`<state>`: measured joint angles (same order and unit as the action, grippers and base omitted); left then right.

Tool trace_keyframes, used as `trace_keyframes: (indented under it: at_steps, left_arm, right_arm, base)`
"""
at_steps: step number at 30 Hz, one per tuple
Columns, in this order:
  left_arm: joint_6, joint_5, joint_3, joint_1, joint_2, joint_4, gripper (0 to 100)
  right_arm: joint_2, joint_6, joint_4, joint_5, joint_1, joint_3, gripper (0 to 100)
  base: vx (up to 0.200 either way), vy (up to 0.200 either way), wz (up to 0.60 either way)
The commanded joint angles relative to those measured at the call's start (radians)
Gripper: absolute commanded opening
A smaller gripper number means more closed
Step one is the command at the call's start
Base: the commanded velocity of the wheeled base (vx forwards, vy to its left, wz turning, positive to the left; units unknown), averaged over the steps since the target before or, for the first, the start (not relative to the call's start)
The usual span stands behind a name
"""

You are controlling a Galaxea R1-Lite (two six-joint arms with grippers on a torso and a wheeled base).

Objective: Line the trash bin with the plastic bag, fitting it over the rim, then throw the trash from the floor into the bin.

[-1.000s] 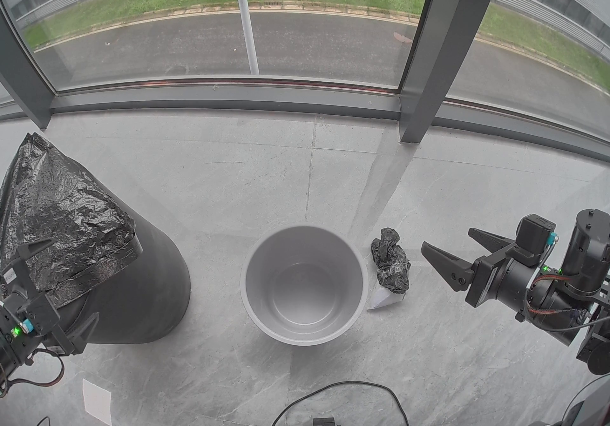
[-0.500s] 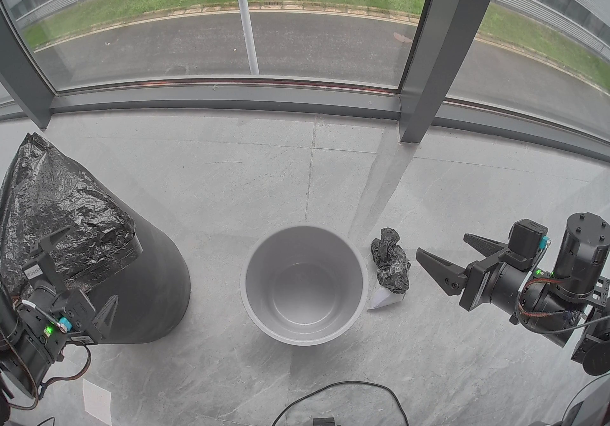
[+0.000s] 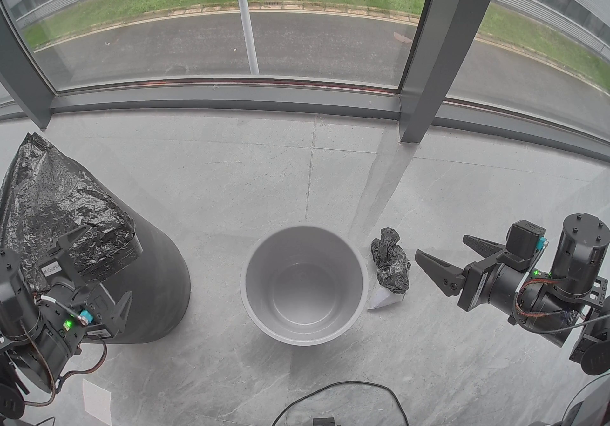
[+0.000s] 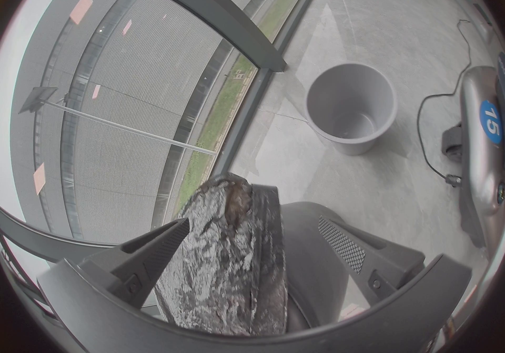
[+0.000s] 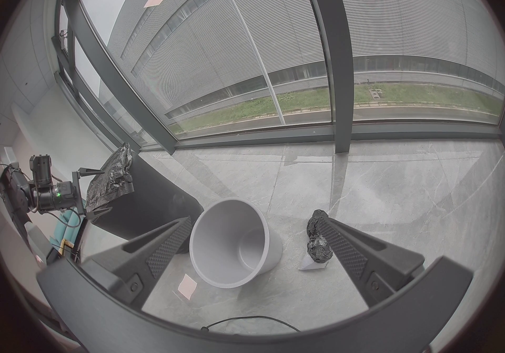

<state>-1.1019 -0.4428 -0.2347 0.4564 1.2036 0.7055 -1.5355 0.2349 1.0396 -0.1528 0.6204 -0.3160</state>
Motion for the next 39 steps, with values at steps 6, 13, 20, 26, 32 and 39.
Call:
trace_keyframes:
  at_steps: [6, 13, 20, 26, 32, 39]
  left_arm:
    - [-0.009, -0.053, 0.025, -0.007, 0.217, 0.209, 100]
    - [-0.012, -0.073, 0.041, -0.007, 0.220, 0.216, 100]
    - [-0.010, -0.083, 0.034, -0.008, 0.218, 0.219, 100]
    - [-0.010, -0.093, 0.028, -0.015, 0.221, 0.219, 100]
    - [-0.010, -0.096, 0.015, -0.024, 0.232, 0.219, 100]
    - [-0.010, -0.096, -0.003, -0.033, 0.243, 0.221, 100]
  right_arm:
    - [0.005, 0.000, 0.000, 0.001, -0.001, 0.001, 100]
    - [0.005, 0.000, 0.000, 0.001, -0.001, 0.001, 100]
    - [0.003, 0.000, 0.000, 0.001, -0.001, 0.001, 100]
    - [0.003, 0.000, 0.000, 0.001, -0.001, 0.001, 100]
    - [0.003, 0.000, 0.000, 0.001, -0.001, 0.001, 100]
    - [0.003, 0.000, 0.000, 0.001, -0.001, 0.001, 100]
  base:
    - [0.000, 0.000, 0.00]
    - [0.000, 0.000, 0.00]
    - [0.000, 0.000, 0.00]
    - [0.000, 0.000, 0.00]
    - [0.000, 0.000, 0.00]
    - [0.000, 0.000, 0.00]
